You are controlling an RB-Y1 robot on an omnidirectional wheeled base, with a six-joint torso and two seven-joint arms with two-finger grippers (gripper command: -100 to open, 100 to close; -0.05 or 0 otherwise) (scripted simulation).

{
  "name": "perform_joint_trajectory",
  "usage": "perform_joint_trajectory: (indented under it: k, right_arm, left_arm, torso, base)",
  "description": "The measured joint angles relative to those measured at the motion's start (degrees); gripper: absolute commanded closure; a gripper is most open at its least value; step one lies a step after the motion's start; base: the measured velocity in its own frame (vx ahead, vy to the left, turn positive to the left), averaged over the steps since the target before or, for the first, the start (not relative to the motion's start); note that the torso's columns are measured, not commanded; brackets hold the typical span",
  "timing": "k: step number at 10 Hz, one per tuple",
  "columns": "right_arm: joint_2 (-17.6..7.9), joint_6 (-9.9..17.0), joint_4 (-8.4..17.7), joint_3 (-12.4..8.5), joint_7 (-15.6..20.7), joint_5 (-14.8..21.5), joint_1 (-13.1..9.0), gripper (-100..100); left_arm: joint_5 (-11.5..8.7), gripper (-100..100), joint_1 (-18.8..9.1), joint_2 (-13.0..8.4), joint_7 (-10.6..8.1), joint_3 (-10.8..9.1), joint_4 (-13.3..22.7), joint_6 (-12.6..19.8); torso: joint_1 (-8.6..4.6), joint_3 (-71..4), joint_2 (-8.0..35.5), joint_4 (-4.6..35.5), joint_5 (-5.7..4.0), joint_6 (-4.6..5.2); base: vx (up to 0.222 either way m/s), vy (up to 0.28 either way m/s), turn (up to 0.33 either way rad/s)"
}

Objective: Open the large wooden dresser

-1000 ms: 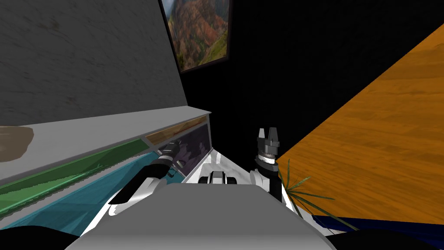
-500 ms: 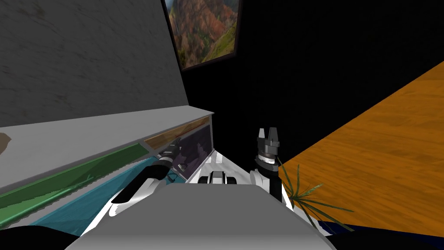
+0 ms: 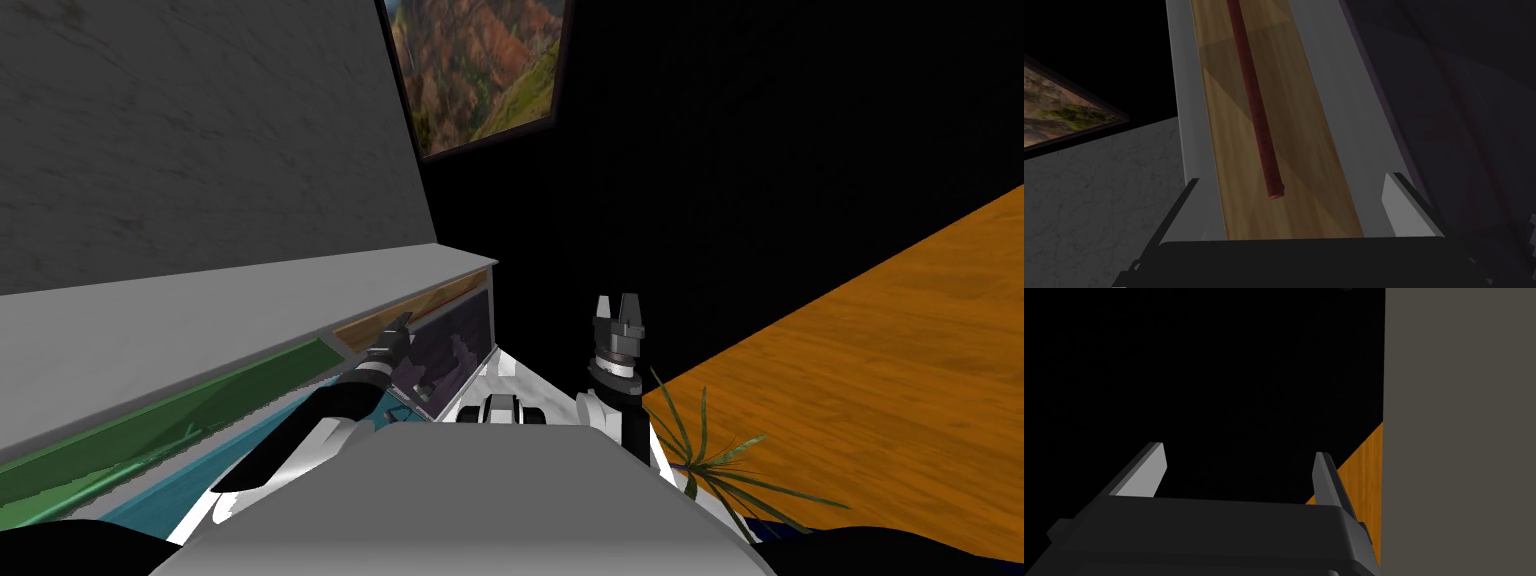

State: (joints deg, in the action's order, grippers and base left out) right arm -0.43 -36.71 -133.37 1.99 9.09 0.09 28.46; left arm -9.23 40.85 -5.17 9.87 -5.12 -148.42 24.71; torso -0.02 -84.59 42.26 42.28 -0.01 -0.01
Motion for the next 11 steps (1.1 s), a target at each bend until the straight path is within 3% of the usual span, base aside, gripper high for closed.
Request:
perform_joint_trajectory:
  k: [1,2,8,9,11]
  right_arm:
    - [0.0,0.0,0.0,0.0,0.0,0.0,0.0,0]
    - [0.0,0.0,0.0,0.0,0.0,0.0,0.0,0]
    - [0.0,0.0,0.0,0.0,0.0,0.0,0.0,0]
    - [0.0,0.0,0.0,0.0,0.0,0.0,0.0,0]
    - [0.0,0.0,0.0,0.0,0.0,0.0,0.0,0]
  left_arm:
    - [0.0,-100,0.1,0.0,0.02,0.02,-0.2,-0.1]
    - [0.0,100,0.1,0.0,0.02,0.02,-0.2,-0.1]
    - [-2.2,100,-3.0,-2.6,-0.27,-1.23,0.5,2.0]
    - [-2.3,-100,-3.1,-2.7,-0.29,-1.26,0.6,2.1]
    - [-2.0,-100,-3.3,-2.4,-0.21,-0.94,2.8,2.0]
  torso:
    - [-0.02,0.1,0.1,0.0,0.0,0.01]
    - [-0.01,0.1,0.1,0.0,0.0,0.01]
    - [0.06,0.0,0.0,0.0,0.02,0.01]
    - [0.36,-0.1,-0.1,0.0,0.1,0.02]
    - [0.31,-0.1,-0.2,-0.1,0.11,0.0]
  base:
    - [0.0,0.0,0.0]
    - [0.0,0.0,0.0]
    - [-0.085,-0.149,0.074]
    - [-0.008,-0.016,-0.003]
    - [0.005,0.011,0.0]
